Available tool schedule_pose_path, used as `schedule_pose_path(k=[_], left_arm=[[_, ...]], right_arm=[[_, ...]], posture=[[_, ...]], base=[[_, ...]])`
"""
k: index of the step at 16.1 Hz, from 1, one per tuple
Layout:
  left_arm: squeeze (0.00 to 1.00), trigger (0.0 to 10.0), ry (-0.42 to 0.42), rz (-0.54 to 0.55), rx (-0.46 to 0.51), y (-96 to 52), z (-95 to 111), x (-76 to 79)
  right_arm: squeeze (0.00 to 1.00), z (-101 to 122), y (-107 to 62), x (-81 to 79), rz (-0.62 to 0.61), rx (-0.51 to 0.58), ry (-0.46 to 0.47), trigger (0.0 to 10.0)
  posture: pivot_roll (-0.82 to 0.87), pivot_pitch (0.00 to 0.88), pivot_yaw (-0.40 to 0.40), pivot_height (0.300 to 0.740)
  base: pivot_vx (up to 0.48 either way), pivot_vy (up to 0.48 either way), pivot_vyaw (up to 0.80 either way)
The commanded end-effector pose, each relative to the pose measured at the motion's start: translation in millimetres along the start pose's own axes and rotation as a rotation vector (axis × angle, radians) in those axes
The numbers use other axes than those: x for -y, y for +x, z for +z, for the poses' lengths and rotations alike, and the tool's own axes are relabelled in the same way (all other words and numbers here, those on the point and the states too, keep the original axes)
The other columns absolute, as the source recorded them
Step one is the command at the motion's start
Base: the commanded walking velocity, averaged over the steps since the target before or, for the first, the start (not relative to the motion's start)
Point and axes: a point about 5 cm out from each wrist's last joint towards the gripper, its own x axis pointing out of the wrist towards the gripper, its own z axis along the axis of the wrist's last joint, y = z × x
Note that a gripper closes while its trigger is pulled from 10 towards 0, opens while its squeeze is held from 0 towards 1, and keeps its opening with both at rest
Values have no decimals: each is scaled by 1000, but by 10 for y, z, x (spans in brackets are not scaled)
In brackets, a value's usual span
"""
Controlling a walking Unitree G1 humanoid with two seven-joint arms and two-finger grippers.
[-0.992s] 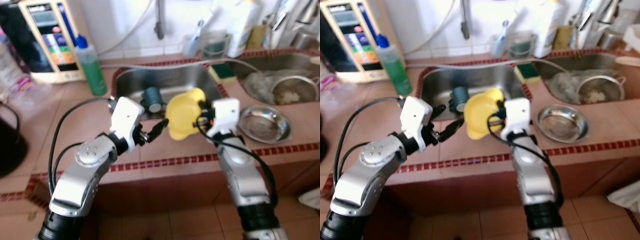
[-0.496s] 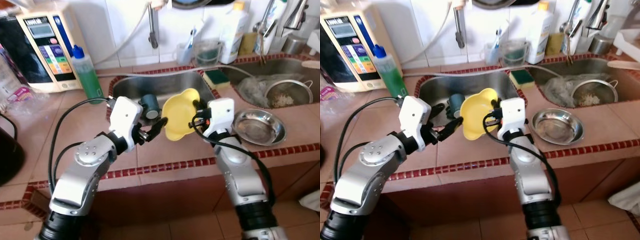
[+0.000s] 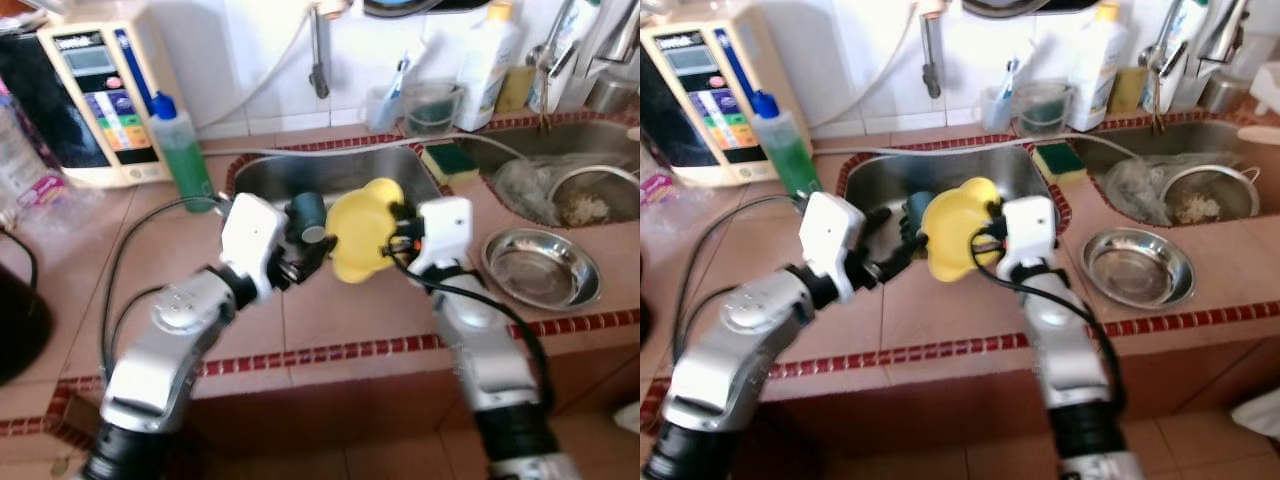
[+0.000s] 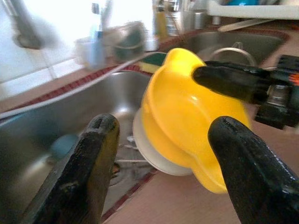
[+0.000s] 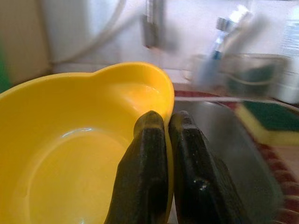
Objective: Kitchen organization
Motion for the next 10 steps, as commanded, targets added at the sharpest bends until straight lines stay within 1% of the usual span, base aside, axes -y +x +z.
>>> schedule_pose_path(k=[1, 10], left_arm=[[0, 10000, 22, 29, -4, -43, 16, -68], [0, 10000, 23, 27, -3, -45, 26, -75]], right_arm=[[0, 89, 39, -65, 21, 38, 13, 10000], [0, 88, 34, -69, 23, 36, 15, 10000]], posture=[[-101, 73, 65, 740], [-102, 76, 67, 740]], base=[[270, 0, 0], [273, 0, 0]])
